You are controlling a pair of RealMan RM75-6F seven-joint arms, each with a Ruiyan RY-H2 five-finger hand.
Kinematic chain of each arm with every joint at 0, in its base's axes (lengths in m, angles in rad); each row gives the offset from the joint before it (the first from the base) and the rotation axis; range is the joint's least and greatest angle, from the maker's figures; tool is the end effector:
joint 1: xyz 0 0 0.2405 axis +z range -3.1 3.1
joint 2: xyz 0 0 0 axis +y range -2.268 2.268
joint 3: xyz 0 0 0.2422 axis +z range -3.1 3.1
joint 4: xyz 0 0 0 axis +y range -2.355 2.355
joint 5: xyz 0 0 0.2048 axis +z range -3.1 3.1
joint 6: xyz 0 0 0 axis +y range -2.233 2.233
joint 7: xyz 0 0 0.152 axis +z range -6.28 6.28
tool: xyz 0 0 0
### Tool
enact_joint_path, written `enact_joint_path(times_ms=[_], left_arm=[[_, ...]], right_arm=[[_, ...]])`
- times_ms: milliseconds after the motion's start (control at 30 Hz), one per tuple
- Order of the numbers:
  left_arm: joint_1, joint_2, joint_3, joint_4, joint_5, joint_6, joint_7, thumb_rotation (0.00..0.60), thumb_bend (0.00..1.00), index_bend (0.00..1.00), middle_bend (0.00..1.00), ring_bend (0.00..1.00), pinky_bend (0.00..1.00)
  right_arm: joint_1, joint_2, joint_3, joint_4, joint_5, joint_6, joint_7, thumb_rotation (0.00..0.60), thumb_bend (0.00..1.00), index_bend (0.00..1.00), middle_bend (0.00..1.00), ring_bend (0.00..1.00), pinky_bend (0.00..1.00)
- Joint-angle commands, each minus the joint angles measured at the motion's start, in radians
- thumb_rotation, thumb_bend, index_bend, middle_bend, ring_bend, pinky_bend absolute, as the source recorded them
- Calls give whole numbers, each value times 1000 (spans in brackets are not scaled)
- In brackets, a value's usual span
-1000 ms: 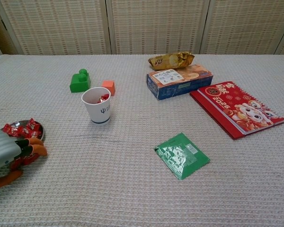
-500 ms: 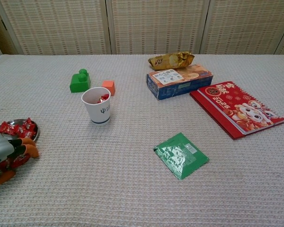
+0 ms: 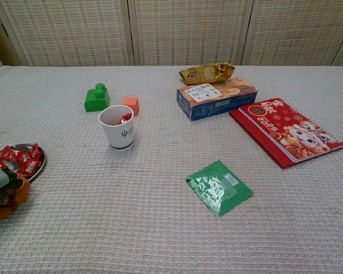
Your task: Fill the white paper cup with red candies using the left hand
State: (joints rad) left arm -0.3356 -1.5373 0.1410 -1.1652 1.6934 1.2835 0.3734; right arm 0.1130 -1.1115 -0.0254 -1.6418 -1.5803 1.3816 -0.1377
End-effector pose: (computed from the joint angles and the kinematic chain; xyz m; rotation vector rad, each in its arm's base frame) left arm -0.2771 0.2134 -0.0013 -2.0413 -0.4358 -0.6550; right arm -0.2877 -0.1769 0.1280 1.6140 -0.8805 0.7683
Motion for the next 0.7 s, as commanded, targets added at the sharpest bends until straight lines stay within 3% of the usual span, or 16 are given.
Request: enact_joint_path(times_ms=[33, 300, 500, 700], left_arm=[[3, 0, -1, 4, 0, 0, -4, 600, 417, 508, 499, 756, 1000], [15, -2, 0, 22, -2, 6, -26, 600, 433, 523, 521, 756, 1000], [26, -8, -6, 32, 19, 52, -40, 600, 514, 627, 672, 768, 1000], [27, 9, -10, -1, 26, 65, -38, 600, 577, 694, 748, 775, 1000]], right_arm=[[0, 0, 0, -1, -1, 1, 0, 600, 62, 0, 0, 0, 0], [-1, 1, -1, -2, -1, 2, -1, 600, 62, 0, 0, 0, 0], [-1, 2, -2, -3, -3, 2, -1, 600, 62, 0, 0, 0, 0], [-1, 3, -2, -3, -3, 3, 3, 600, 62, 0, 0, 0, 0]])
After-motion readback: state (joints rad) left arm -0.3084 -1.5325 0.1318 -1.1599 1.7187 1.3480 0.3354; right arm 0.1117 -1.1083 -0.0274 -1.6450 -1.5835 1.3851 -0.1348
